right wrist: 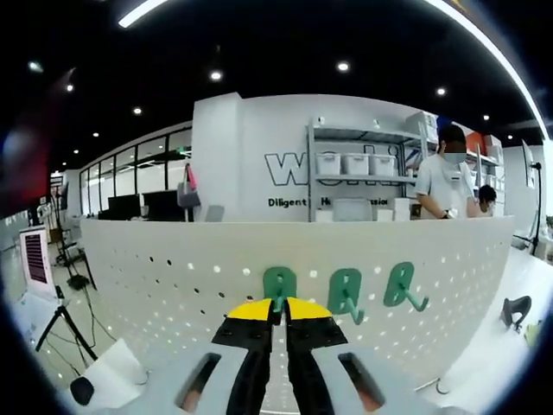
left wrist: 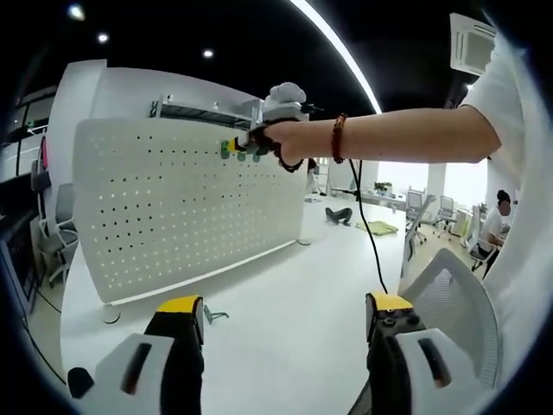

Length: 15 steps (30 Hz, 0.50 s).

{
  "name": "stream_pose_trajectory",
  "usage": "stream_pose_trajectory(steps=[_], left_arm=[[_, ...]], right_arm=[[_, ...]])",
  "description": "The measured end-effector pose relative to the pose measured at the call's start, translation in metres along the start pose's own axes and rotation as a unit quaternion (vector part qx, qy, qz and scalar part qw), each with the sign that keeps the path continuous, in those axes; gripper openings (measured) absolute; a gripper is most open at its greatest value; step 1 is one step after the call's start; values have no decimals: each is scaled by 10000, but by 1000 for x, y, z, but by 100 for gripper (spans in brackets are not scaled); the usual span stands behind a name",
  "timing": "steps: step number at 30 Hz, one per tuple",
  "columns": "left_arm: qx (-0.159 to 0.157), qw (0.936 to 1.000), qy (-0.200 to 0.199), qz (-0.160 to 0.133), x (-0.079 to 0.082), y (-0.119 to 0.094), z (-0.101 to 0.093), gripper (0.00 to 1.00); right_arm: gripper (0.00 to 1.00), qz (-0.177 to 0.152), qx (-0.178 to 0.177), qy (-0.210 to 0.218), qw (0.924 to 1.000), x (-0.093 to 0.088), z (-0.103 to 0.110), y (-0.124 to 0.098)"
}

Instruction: Insert the hook assembly into the mounting plate slot until the hook locks in place.

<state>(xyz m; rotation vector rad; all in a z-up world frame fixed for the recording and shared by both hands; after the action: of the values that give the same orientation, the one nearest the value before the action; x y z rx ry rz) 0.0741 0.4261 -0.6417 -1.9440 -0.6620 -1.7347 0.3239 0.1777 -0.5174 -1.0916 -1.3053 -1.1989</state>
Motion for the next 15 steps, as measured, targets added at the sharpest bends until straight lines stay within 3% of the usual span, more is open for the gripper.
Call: stream_pose_trajectory(steps=[15], left_arm=[[36,9999,-19,-92,3,-1,-3,79]], right_arm=[[14,55,199,-29,9998,-2,2,-4]])
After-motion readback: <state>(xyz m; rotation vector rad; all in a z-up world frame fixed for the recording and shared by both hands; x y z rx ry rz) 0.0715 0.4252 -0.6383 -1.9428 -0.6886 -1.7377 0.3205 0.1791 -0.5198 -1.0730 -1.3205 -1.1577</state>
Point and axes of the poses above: the point that each gripper's makers call its tool centre point, and the gripper's own axes: y roughly forward along the fingers, z roughly to its left, x roughly out of its top, the point moved 9 cm from there along -y, roughly backward along the fingers, and after that the axes turned 12 degrees about -z, right-handed, at the moved point
